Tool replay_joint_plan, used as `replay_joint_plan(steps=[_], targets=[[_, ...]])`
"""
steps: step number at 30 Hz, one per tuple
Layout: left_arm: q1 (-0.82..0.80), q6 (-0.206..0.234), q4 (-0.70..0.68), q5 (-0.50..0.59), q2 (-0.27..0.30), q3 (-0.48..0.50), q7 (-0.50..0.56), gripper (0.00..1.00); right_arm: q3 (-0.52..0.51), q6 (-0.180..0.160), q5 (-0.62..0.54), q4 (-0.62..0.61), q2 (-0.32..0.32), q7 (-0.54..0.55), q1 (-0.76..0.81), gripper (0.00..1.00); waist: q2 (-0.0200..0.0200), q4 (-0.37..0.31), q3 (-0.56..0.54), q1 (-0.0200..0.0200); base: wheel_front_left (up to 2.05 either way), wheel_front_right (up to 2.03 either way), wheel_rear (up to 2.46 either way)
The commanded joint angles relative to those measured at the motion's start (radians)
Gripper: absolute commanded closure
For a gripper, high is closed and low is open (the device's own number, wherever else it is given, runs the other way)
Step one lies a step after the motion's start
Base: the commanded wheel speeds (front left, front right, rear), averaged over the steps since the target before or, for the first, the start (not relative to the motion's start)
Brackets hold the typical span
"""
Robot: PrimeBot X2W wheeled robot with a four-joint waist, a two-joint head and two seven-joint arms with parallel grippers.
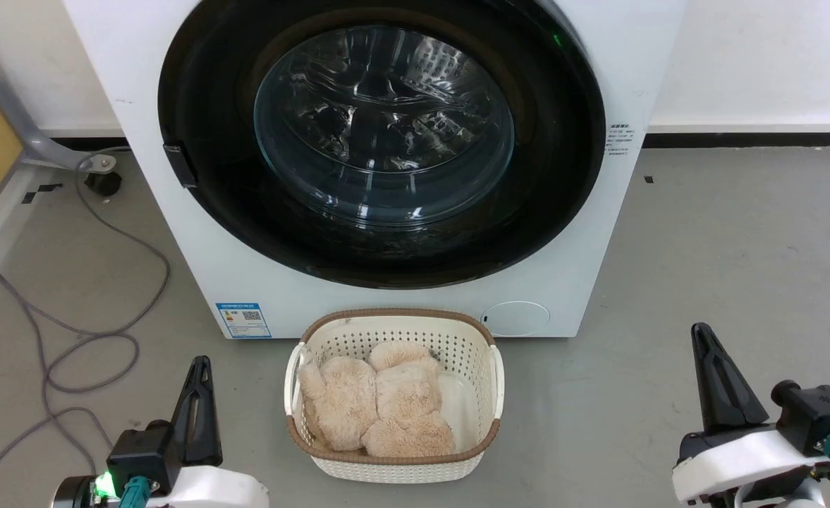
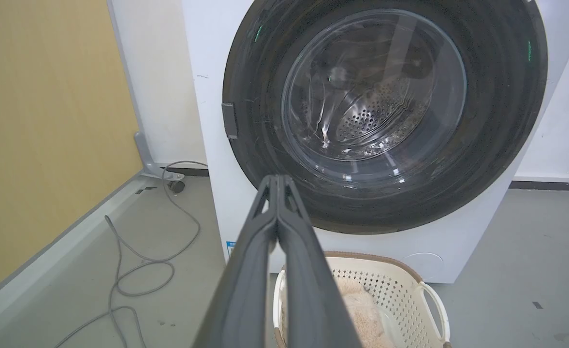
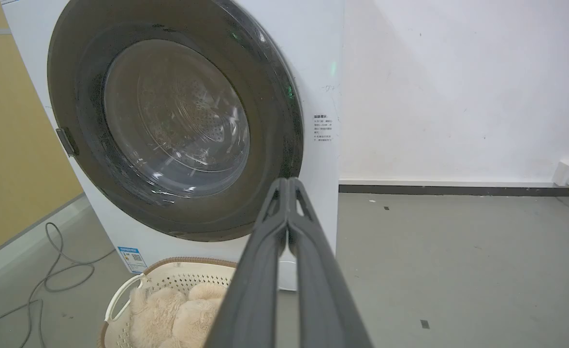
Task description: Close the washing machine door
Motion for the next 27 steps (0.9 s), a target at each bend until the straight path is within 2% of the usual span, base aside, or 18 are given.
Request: replay_joint_plan(steps=[1, 27], targets=[[-0.009, -0.003, -0.003, 0.008, 0.000, -0.002, 0.004, 1.00, 0.003, 0.000, -0.012, -0.009, 0.003, 0.005, 0.012, 1.00, -0.0001, 0.001, 0.000, 0.0000, 0.00, 0.00, 0.00], [-0.019, -0.017, -0.013, 0.023, 0.001, -0.010, 0.057, 1.00, 0.017, 0.000, -0.043, -0.039, 0.005, 0.059, 0.022, 1.00, -0.0001, 0.028, 0.001, 0.0000, 0.00, 0.00, 0.00]])
